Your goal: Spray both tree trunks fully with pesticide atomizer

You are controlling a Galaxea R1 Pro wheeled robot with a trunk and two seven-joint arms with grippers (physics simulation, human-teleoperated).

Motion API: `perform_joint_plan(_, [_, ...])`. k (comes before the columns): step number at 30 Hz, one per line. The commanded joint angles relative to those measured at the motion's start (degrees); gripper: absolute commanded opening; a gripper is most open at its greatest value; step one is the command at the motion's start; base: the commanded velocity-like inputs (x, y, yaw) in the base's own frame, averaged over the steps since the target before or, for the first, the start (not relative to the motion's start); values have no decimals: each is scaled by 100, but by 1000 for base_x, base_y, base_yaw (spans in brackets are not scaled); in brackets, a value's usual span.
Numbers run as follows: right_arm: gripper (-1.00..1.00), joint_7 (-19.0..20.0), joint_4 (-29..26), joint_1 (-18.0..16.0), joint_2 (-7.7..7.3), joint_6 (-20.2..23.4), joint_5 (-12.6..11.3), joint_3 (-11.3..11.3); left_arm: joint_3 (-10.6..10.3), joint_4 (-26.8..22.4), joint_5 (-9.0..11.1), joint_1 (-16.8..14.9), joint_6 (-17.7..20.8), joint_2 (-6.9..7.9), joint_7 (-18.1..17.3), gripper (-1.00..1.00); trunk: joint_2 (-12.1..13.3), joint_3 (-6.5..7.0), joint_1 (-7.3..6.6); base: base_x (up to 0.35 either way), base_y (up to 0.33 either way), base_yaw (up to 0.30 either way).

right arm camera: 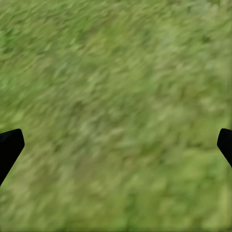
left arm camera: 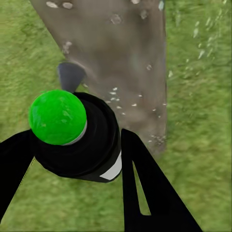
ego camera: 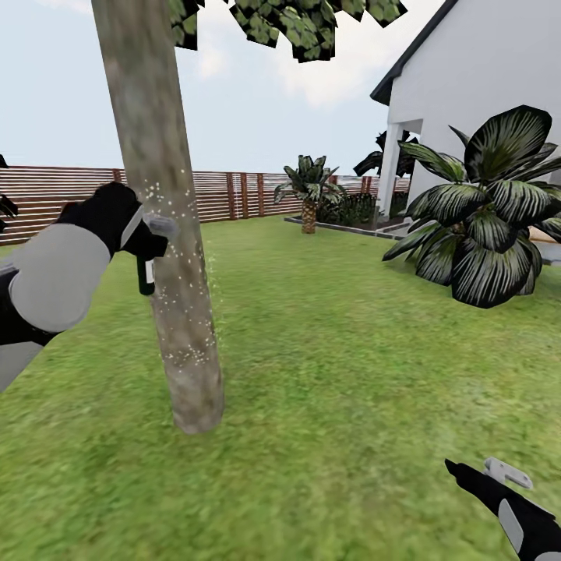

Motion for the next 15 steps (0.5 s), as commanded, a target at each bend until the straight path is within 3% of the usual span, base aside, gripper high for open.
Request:
perform_joint_plan(1, [100, 0, -1, 0, 1, 0, 1, 0, 2, -54, 4, 1, 2, -1, 1, -100, 0, 0, 0, 0, 0, 0])
perform_joint_plan(3, [100, -2, 0, 0, 0, 0, 1, 0, 1, -54, 4, 1, 0, -2, -3, -100, 0, 0, 0, 0, 0, 0])
perform_joint_plan(9, [100, -1, 1, 0, 5, 0, 1, 0, 1, 921, -3, 51, -60, 6, 7, -100, 0, 0, 0, 0, 0, 0])
perform_joint_plan(12, [100, -2, 3, 0, 11, 0, 2, 0, 0, 998, 2, 580, -142, 6, 13, -100, 0, 0, 0, 0, 0, 0])
perform_joint_plan(15, [100, -3, 5, 0, 14, 0, 2, 0, 1, 1004, 3, 759, -311, 6, 16, -100, 0, 0, 0, 0, 0, 0])
